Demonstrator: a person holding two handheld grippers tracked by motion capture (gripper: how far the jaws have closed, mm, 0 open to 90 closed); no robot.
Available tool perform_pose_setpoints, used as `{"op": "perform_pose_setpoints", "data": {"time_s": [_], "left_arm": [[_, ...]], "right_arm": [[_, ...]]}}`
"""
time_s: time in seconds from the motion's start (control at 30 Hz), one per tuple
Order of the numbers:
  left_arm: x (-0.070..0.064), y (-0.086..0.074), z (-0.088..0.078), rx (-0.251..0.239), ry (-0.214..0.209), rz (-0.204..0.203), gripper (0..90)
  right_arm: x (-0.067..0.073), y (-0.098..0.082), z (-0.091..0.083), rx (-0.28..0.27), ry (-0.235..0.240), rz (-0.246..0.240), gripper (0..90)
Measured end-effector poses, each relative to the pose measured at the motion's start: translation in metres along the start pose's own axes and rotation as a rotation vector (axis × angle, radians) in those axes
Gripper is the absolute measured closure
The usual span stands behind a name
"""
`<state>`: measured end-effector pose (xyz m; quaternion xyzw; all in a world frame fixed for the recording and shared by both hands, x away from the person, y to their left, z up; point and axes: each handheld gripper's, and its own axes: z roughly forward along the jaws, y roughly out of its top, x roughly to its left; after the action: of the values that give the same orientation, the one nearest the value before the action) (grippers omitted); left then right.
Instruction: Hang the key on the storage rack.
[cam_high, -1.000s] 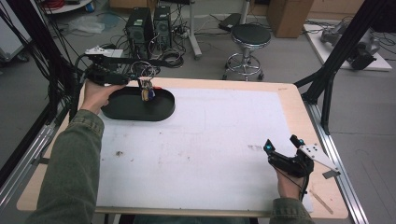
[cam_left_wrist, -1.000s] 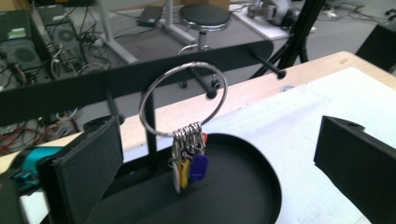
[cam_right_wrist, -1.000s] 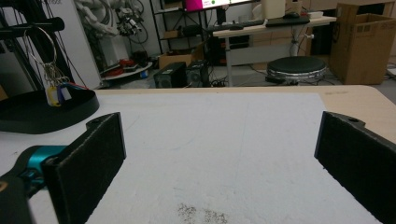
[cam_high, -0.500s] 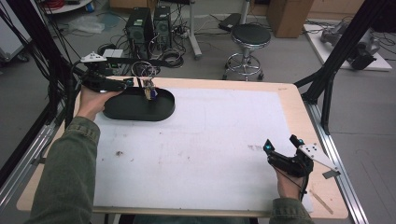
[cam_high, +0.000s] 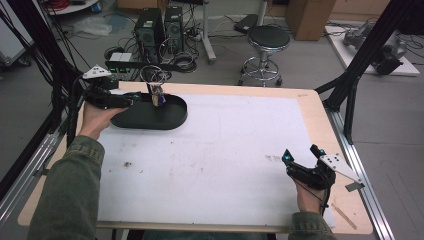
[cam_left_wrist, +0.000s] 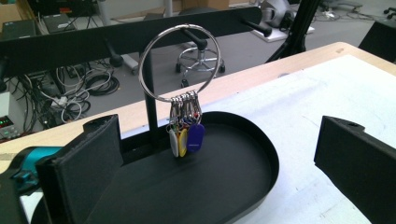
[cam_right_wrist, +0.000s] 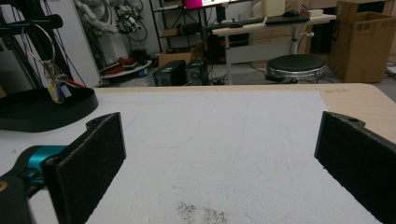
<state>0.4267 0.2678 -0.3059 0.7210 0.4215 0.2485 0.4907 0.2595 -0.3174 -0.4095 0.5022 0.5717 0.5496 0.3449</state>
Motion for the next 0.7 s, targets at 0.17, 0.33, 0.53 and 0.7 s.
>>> {"op": "perform_pose_setpoints", "data": {"time_s": [0.17,0.33,0.53,0.7], "left_arm": [[-0.004,-0.006,-0.005,-0.006,0.000,-0.004,1.6],[-0.006,-0.012,-0.011,-0.018,0.005,-0.001,1.6],[-0.005,-0.021,-0.016,-0.030,0.011,-0.011,1.6],[-0.002,-0.031,-0.020,-0.039,0.022,-0.029,1.6]], "right_arm": [[0.000,0.000,0.000,0.001,0.000,-0.002,0.9],[0.000,0.000,0.000,0.002,0.001,0.005,0.8],[0.000,0.000,0.001,0.004,0.003,-0.003,0.8],[0.000,-0.001,0.001,0.003,0.002,-0.003,0.8]]}}
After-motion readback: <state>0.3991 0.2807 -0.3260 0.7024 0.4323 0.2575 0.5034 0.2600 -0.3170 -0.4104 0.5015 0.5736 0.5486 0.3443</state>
